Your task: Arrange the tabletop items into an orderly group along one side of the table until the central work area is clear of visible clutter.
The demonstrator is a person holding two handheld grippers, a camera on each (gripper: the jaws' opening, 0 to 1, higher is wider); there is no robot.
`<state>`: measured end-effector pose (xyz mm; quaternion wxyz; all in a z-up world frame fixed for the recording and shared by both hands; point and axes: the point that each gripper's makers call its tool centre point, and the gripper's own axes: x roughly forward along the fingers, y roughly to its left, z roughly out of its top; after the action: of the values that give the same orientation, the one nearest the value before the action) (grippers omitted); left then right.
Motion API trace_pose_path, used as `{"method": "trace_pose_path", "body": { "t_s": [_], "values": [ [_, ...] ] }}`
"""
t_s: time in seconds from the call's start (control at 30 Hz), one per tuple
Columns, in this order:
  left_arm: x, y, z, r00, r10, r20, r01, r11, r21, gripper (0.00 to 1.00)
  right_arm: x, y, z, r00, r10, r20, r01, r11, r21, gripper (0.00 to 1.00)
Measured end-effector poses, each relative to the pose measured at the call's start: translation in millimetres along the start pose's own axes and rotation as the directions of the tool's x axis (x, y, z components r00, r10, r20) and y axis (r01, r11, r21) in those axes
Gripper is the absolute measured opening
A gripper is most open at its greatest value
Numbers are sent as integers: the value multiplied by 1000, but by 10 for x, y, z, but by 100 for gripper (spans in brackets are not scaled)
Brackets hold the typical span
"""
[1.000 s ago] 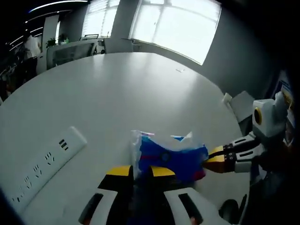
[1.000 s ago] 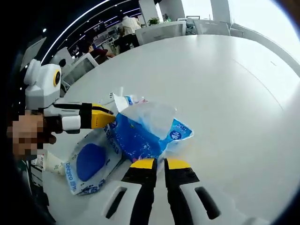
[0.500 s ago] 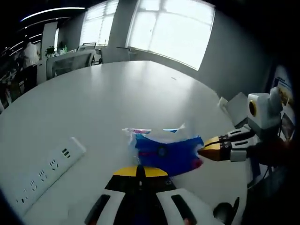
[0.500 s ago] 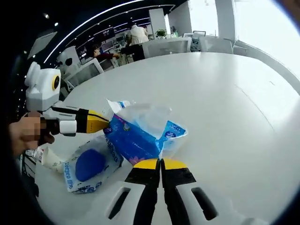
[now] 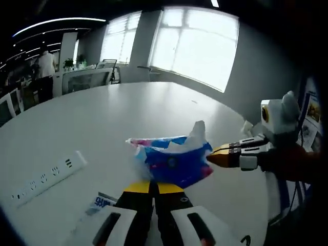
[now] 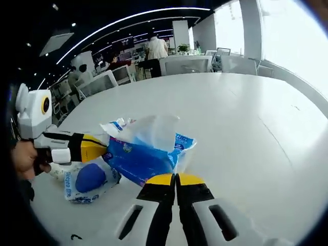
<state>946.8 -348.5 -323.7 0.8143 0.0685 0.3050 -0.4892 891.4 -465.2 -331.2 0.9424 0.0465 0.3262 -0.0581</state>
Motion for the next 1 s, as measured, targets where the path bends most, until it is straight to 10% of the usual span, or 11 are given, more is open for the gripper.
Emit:
{"method": "trace_pose_path", "body": {
  "t_s": [1.0],
  "values": [
    [412,-445,-601,997,2,-78,-3,1000,-9,0,262,-370,-294,997,30,75,-23,996,-92,0]
  ]
}}
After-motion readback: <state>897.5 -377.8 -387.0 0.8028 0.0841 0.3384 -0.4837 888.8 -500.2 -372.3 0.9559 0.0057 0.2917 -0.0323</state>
